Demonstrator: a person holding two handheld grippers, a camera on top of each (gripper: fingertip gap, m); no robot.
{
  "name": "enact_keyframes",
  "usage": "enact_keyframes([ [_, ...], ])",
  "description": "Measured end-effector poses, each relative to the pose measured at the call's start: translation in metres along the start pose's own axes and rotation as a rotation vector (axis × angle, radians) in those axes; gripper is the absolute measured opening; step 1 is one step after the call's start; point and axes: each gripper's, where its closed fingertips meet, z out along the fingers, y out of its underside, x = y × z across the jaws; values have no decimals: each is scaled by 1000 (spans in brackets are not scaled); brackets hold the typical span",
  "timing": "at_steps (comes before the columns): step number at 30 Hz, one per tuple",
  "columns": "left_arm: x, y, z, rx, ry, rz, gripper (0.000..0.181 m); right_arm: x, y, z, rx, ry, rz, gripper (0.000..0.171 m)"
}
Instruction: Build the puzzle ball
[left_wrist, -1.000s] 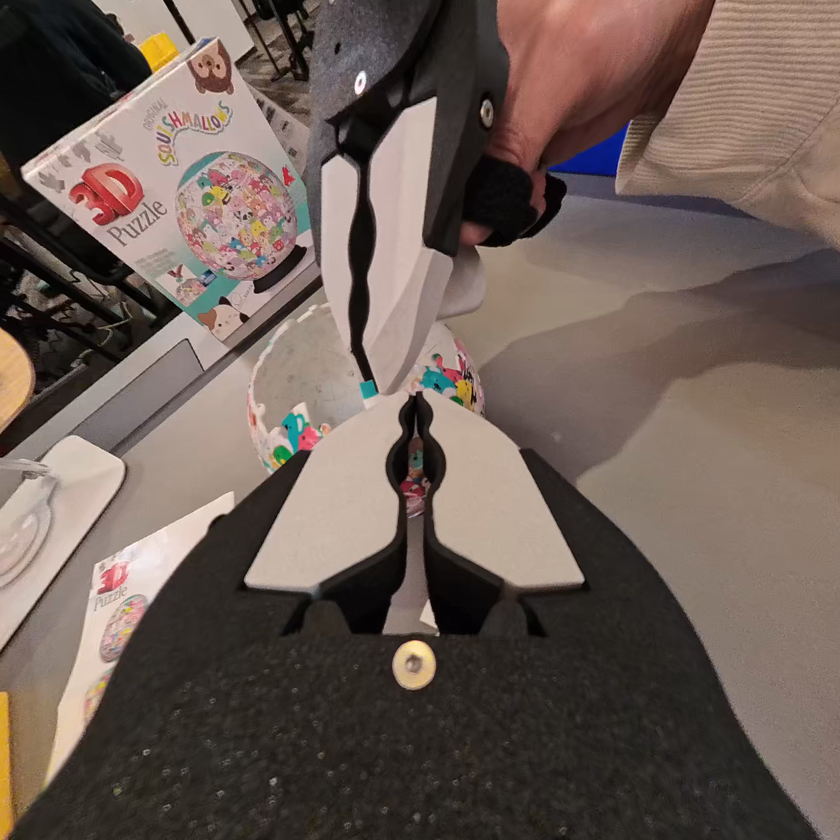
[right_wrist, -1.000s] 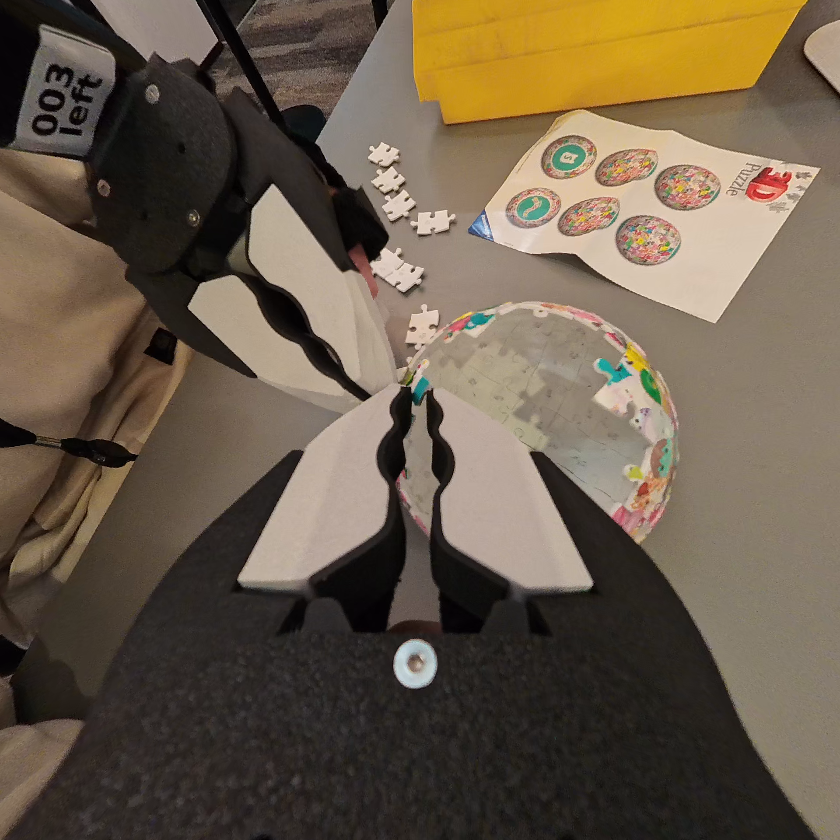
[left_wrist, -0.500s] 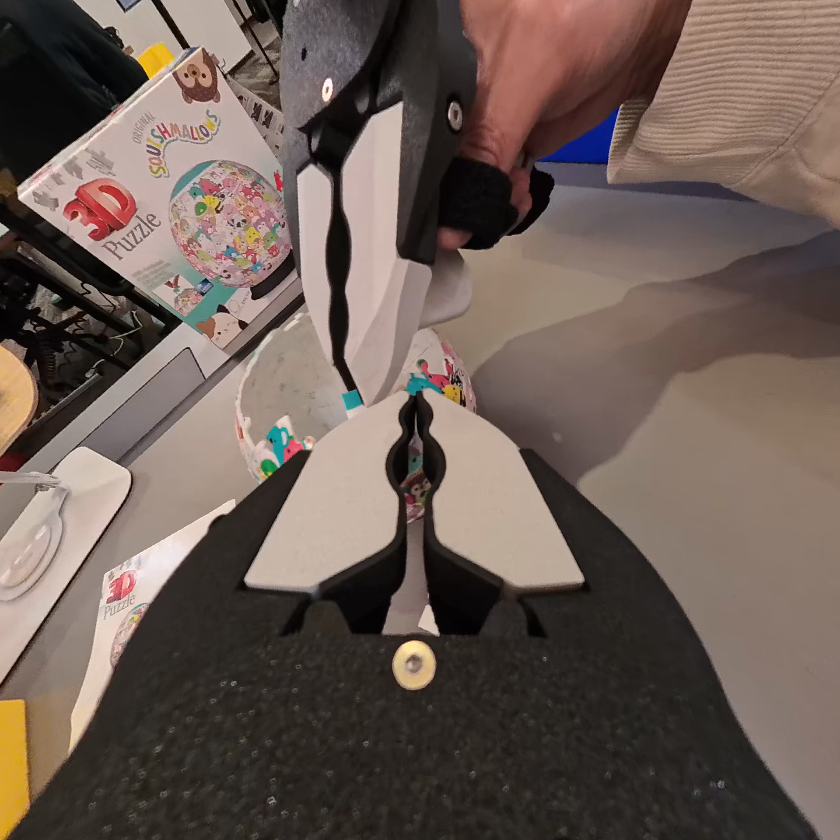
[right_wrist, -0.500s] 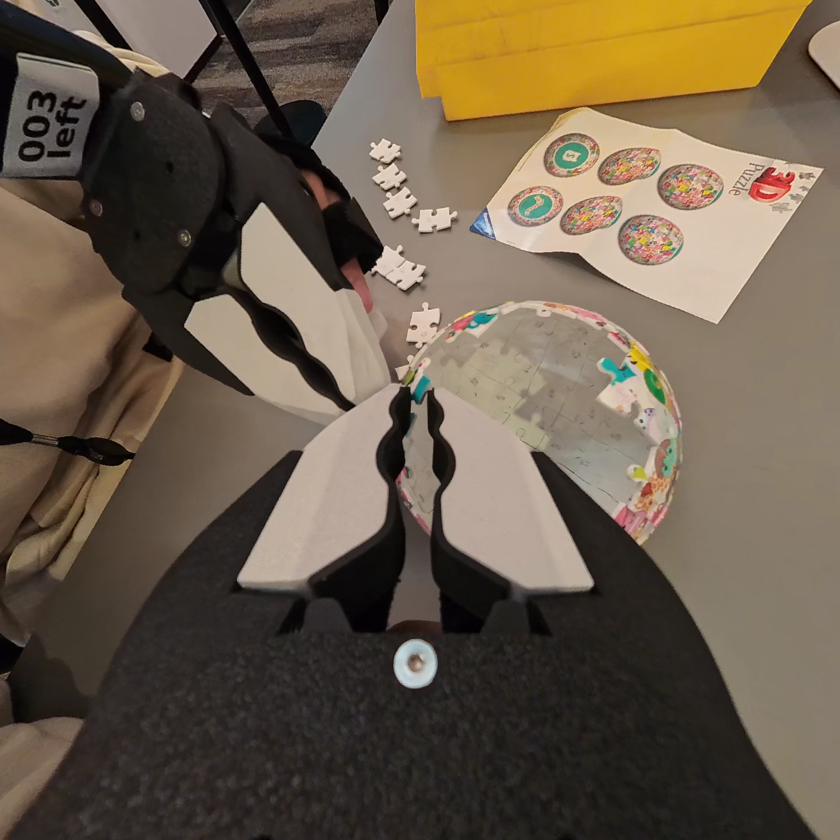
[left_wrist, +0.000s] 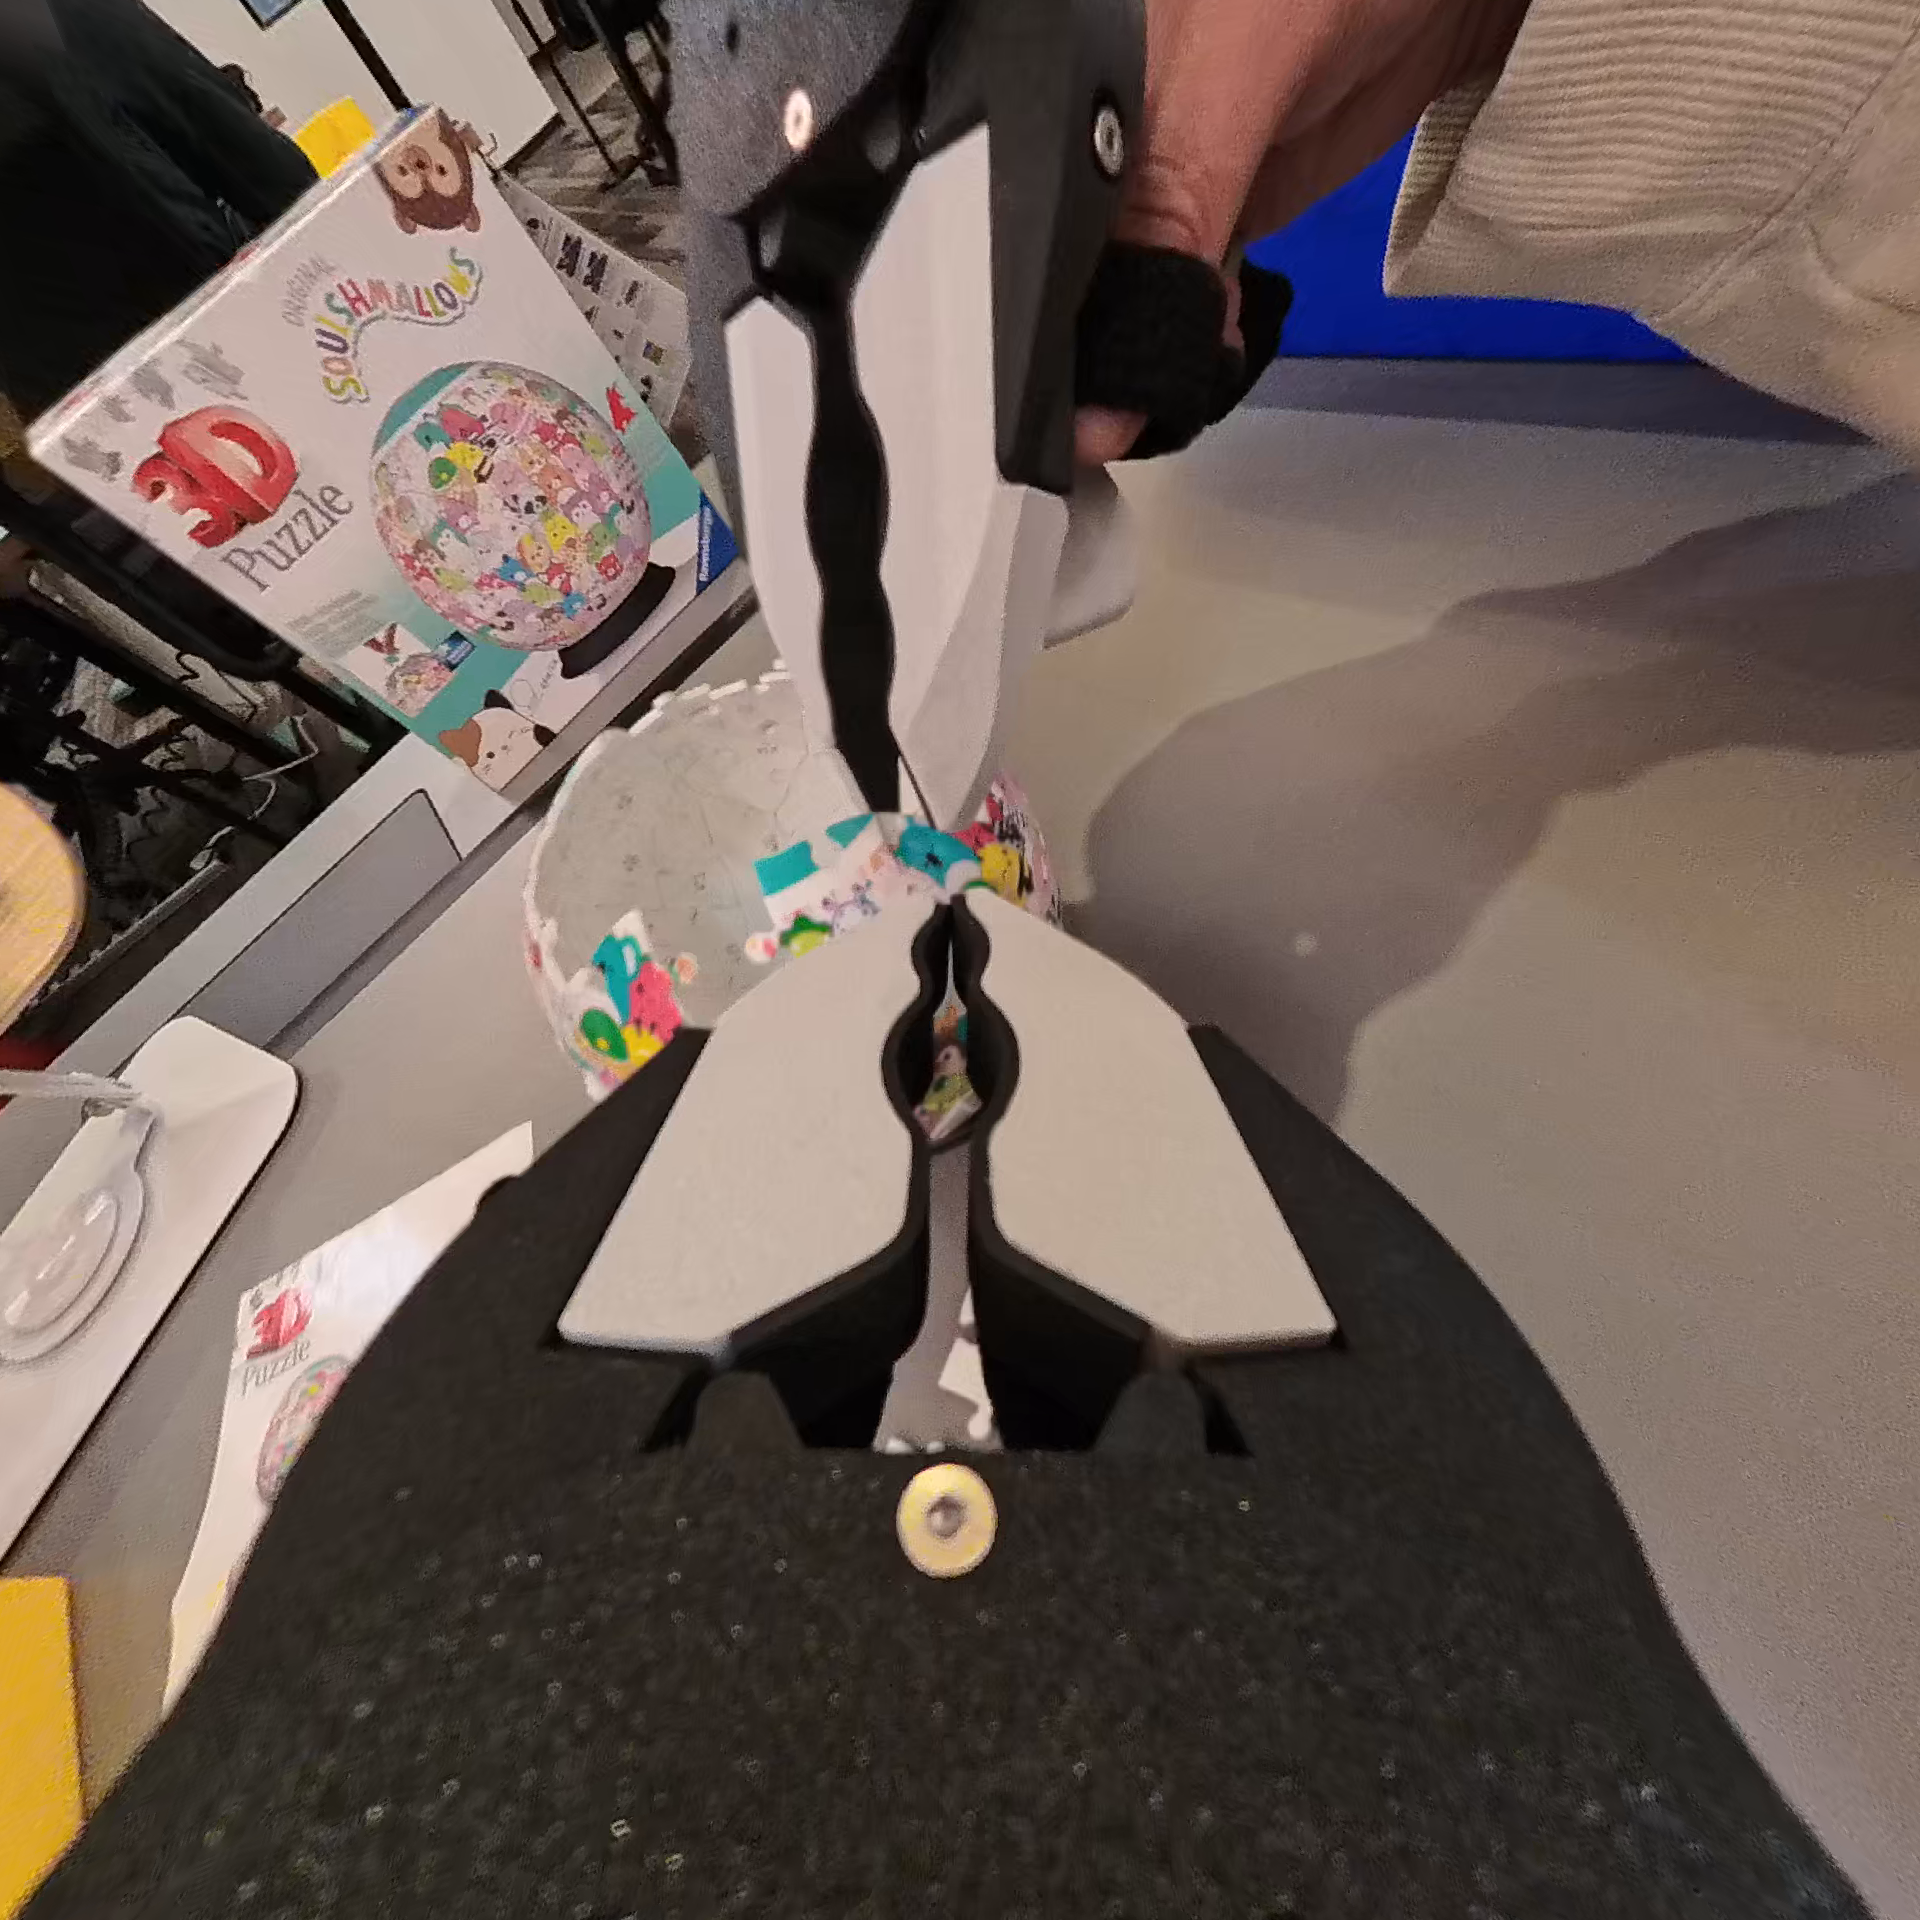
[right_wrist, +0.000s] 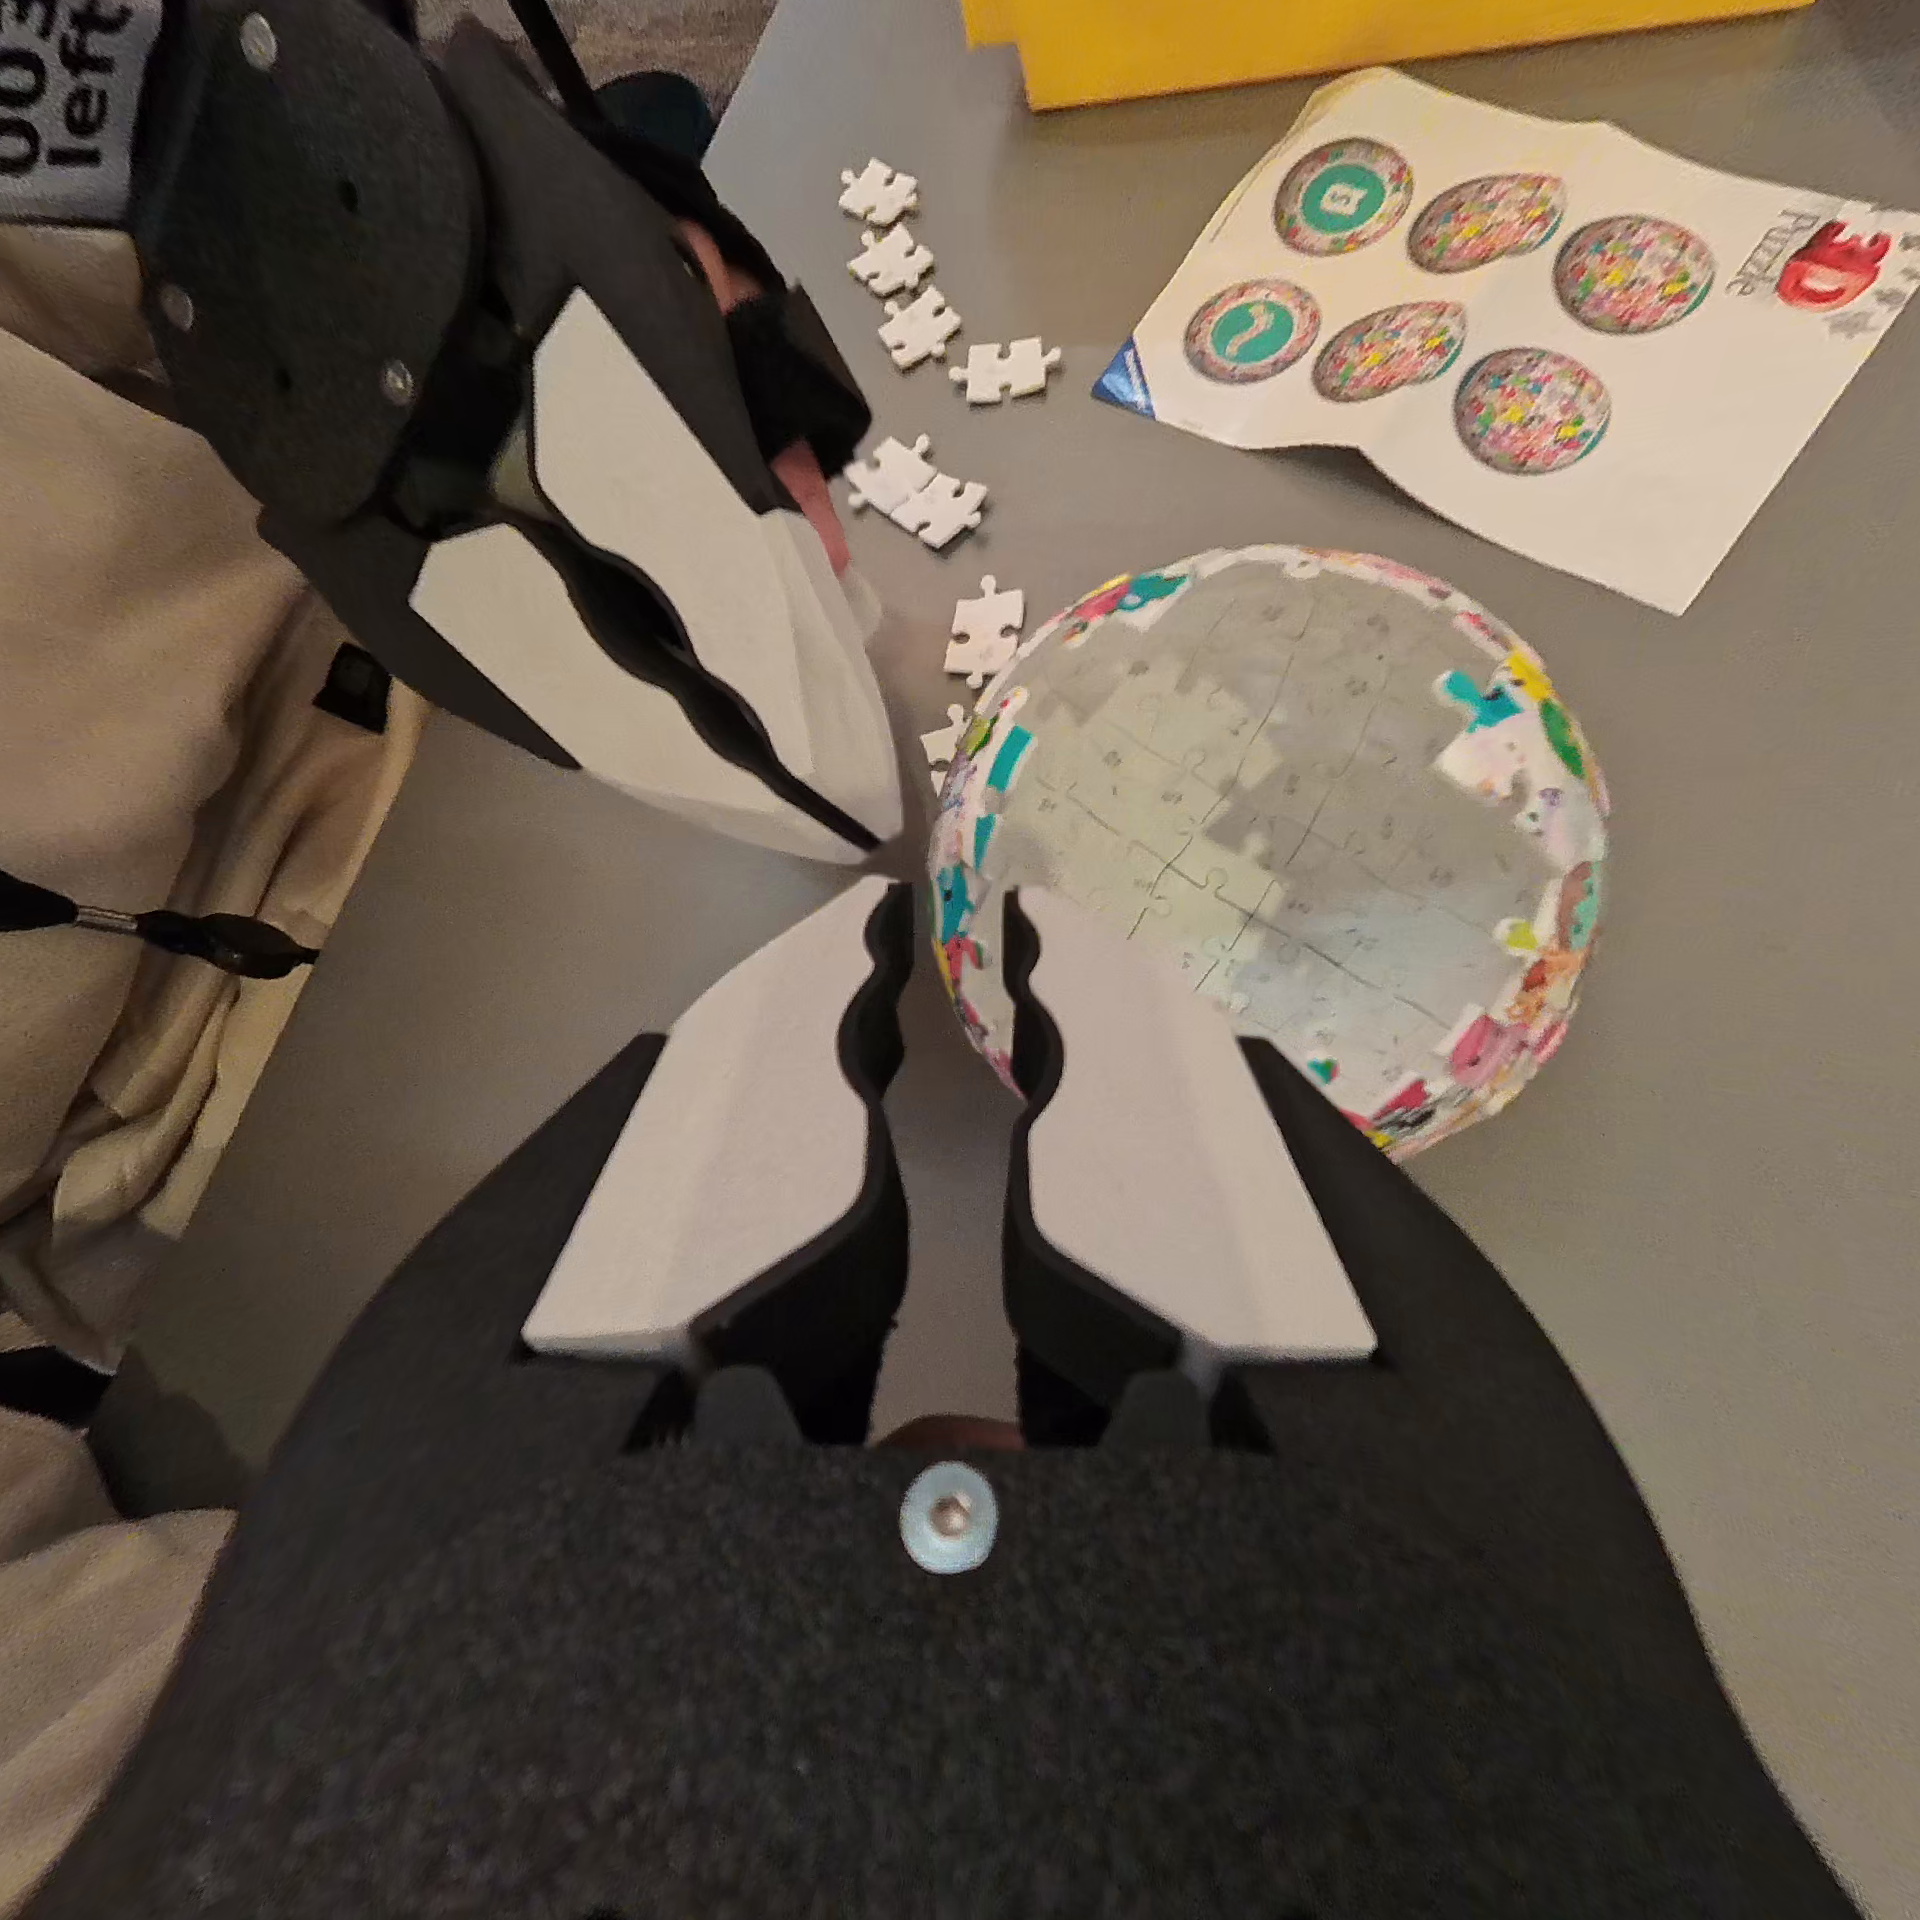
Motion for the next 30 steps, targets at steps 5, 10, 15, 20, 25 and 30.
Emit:
enact_keyframes([
  [5,2,6,-28,21,7,-91,0,1,1,9,-13,-15,17,16],
  [10,6,25,-54,7,-10,-145,0,1,-2,10,10,-36,35,9],
  [15,4,41,-67,-6,-12,-213,0,1,-2,10,20,-53,48,8],
  [20,1,44,-76,6,-3,-251,0,2,-2,9,31,-50,45,9],
  [25,6,45,-72,10,21,-270,0,4,-4,-3,49,17,38,18],
  [30,11,36,-54,20,49,-252,0,6,-2,-4,51,151,53,26],
])
